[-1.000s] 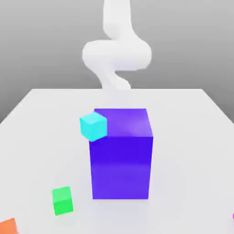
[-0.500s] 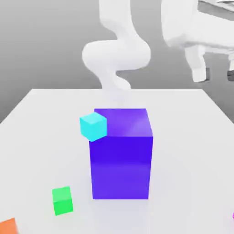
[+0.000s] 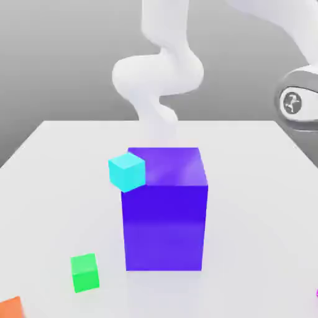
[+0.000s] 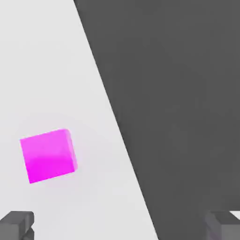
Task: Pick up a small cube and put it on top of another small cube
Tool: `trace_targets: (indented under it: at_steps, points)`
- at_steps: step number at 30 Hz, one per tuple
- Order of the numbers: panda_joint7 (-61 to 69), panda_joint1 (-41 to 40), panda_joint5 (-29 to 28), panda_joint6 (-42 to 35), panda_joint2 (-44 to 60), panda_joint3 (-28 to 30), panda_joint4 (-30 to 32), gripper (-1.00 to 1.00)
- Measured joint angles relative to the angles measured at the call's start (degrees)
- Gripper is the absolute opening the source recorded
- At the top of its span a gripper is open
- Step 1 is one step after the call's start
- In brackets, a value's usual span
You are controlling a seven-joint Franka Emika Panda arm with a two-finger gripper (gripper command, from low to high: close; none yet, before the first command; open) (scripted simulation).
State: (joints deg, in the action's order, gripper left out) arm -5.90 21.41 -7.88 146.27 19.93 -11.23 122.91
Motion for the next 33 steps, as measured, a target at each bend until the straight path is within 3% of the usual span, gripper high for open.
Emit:
trace_targets:
  at_steps: [5,6,13,17,25,33]
  points:
    - [1.3,3.3,-3.9,5.8,12.2,1.0,-2.4,0.00]
    - [1.1,3.7,-4.4,7.1,14.1,1.4,-2.9,-1.00]
    - [1.2,3.9,-4.5,7.1,14.4,1.4,-2.9,-1.00]
    - [2.6,2.5,-2.5,2.0,7.6,-0.3,-1.3,-1.00]
    - [-10.7,2.8,-10.7,-6.6,-9.5,7.5,1.9,-1.00]
    - [-23.1,-4.0,-16.5,-13.1,-25.6,10.6,5.5,-1.00]
